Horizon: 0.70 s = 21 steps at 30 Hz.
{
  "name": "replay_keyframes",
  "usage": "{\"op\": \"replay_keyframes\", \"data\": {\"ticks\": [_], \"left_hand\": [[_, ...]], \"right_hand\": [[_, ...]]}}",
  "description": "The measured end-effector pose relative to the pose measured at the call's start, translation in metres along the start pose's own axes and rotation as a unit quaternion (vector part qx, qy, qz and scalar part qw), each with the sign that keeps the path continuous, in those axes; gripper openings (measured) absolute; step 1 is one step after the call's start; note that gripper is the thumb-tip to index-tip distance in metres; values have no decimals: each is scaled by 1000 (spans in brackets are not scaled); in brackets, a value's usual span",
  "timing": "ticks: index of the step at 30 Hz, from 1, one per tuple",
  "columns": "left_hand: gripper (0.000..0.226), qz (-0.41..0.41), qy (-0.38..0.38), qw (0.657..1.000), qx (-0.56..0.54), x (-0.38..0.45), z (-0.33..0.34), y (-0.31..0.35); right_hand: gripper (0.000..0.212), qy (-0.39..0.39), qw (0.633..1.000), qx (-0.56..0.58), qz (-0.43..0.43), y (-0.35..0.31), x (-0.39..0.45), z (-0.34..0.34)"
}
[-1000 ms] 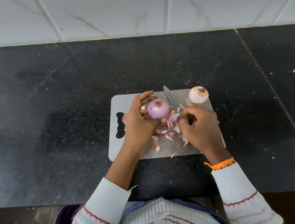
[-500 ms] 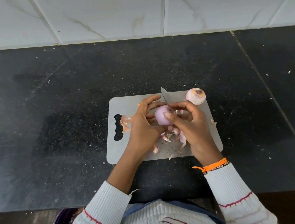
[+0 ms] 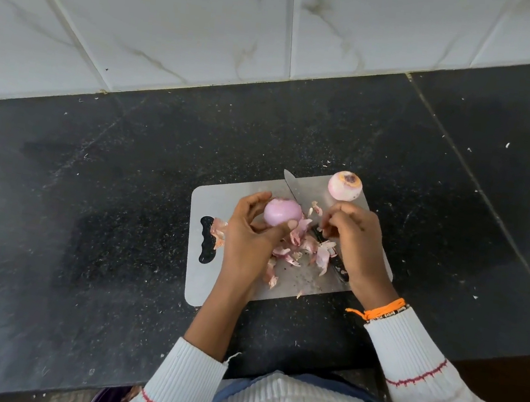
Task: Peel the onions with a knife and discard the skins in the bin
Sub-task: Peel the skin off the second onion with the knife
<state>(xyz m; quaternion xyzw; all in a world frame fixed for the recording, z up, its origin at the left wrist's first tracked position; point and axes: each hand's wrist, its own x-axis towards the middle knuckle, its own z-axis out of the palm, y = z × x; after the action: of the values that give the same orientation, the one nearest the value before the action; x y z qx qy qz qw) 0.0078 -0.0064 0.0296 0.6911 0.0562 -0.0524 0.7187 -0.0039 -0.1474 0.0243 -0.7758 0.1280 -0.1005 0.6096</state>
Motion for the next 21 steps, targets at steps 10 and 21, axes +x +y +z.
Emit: {"op": "replay_keyframes", "data": {"ticks": [10,21], "left_hand": [[32,4,-66,997,33,-4,10,-2],[26,-16,-80,995,53,-8,19,-1]], "right_hand": [[21,-151,982,88,76,5,1,-5],[41,51,967,-243,-49,33,16,-27]]}}
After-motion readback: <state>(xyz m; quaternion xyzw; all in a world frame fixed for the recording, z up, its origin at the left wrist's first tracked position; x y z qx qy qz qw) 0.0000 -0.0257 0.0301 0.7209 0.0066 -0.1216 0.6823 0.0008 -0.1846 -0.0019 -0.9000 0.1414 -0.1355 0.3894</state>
